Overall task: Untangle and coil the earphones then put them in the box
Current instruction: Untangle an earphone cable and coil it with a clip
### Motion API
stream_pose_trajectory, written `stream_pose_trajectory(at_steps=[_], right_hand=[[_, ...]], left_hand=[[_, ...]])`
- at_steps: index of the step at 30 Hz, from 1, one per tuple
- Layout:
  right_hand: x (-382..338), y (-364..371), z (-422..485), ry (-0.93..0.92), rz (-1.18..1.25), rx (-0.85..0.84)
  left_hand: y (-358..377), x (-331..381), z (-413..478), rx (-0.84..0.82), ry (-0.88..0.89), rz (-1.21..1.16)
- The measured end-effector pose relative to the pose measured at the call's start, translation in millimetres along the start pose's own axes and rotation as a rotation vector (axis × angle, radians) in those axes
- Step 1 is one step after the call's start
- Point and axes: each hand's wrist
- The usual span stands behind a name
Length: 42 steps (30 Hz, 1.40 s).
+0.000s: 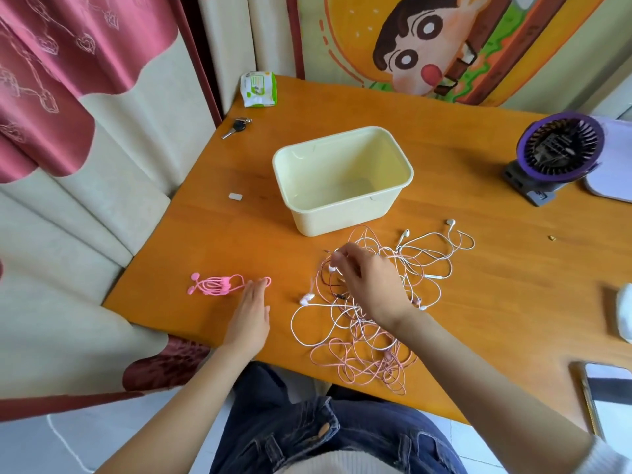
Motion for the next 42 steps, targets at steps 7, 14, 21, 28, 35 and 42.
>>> stream_pose_trajectory(at_steps=[7,14,21,28,35,42], right_hand=[[-18,-1,12,-0.001,-0.016,-0.057],[-26,-2,18,0.043,-0.027,0.034],[5,-18,28,0.237,-0.023,0.126],[7,-3,19,0.282,-0.003,0.061],[-8,-4,-2,0.128,-0.156,-0.019],[-32,-9,-9,-0.053,-0.219,-0.091]], left_hand=[[-26,38,5,0.112,0.149,-0.415],[-76,95,-12,-0.253,0.324,-0.805],[-98,85,-4,-0.24,0.098,-1.101],[-113,102,2,-0.443,-0.156,-1.703],[-120,93,9,-0.527,-0.311,-2.214],[-110,93,15,-0.342,0.074,-1.605]])
Point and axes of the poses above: each hand's wrist, its own z-axis towards the middle knuckle, its own y-axis out of the palm, x = y × z, and after that the axes turned 5 degrees about -y, right-handed
